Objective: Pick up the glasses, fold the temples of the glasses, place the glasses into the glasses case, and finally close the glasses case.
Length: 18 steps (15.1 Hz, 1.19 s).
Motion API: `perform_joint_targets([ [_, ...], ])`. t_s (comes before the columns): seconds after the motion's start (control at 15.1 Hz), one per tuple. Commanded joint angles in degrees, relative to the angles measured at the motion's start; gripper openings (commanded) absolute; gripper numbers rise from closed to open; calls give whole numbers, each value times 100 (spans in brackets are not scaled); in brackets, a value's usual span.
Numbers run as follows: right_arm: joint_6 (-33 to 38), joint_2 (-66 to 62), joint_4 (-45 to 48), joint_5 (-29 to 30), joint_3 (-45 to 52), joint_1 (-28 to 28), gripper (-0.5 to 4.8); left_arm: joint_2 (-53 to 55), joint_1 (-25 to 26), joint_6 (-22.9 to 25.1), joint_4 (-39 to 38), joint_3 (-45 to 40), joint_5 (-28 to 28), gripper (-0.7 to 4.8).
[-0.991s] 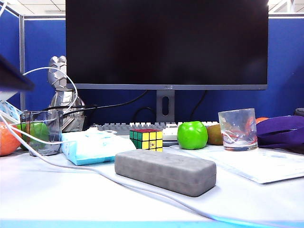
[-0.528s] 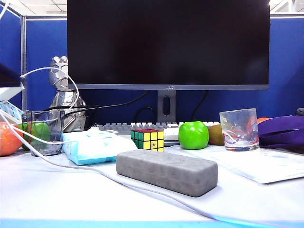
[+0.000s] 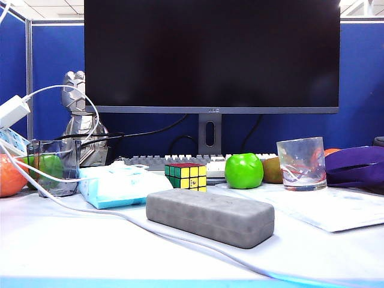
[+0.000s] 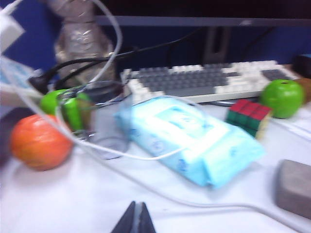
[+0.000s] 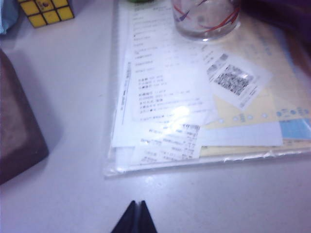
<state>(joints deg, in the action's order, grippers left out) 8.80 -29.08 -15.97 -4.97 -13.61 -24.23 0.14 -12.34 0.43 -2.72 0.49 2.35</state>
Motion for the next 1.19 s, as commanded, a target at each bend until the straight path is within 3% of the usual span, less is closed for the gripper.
perform_joint_targets([
  [0.07, 22, 9, 79, -9, -17, -7, -5, -9, 238, 282, -553, -2, -282, -6],
  [0.33, 22, 11, 81, -7, -17, -7, -5, -9, 278, 269, -765, -2, -385, -5],
  [0.4, 22, 11, 81, -7, -17, -7, -5, -9, 278, 210, -750, -2, -380, 34],
  [0.92, 22, 289, -42, 15, 33, 37, -5, -9, 275, 109, -748, -2, -323, 35],
  [1.19, -326, 1255, 522, -369, 584, 848, -5, -9, 273, 109, -745, -2, -317, 35],
])
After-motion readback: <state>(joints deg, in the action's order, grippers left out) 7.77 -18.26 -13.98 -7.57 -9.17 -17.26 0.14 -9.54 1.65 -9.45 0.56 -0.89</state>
